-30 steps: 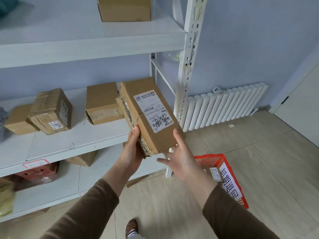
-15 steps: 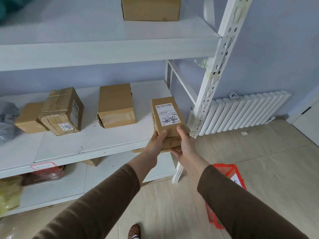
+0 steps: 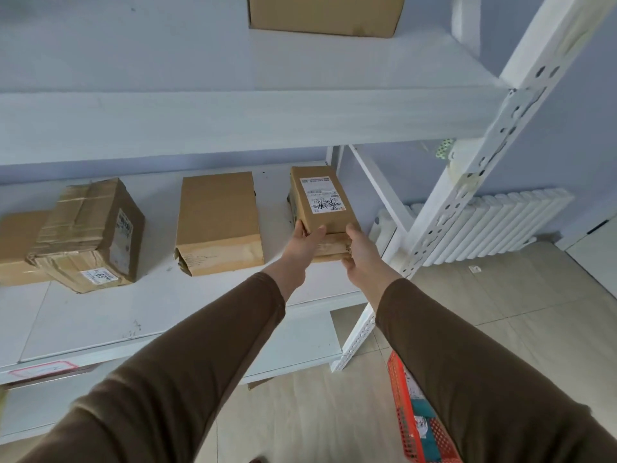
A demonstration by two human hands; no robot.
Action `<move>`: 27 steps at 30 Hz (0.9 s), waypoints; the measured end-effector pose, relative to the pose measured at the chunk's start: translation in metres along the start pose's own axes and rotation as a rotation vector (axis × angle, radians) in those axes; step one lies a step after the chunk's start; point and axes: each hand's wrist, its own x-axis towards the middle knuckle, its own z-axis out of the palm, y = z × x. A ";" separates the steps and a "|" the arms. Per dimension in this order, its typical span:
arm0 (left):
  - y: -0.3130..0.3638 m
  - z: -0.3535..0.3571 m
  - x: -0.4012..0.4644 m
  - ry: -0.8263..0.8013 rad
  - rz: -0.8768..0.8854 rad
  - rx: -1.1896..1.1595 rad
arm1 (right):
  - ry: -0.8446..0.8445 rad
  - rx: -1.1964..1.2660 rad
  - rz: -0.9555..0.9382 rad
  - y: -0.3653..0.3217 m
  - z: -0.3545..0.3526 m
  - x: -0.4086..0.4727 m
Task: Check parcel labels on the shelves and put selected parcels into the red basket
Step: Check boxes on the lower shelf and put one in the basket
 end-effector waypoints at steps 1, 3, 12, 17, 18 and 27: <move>0.001 -0.001 0.004 -0.007 0.011 0.006 | 0.005 -0.011 -0.007 0.000 0.002 0.006; 0.001 -0.003 0.010 -0.009 0.024 0.044 | 0.015 -0.026 -0.009 0.004 0.003 0.021; 0.021 -0.042 -0.036 0.098 0.426 0.359 | 0.177 -0.496 -1.003 0.021 0.056 -0.013; 0.029 -0.154 -0.037 0.457 0.542 0.557 | -0.111 -0.555 -0.849 0.036 0.111 -0.026; 0.029 -0.176 -0.036 0.516 0.489 0.539 | -0.143 -0.585 -0.709 0.039 0.121 -0.025; 0.002 -0.230 -0.028 0.303 -0.114 -0.054 | -0.307 -0.471 -0.058 0.060 0.146 -0.008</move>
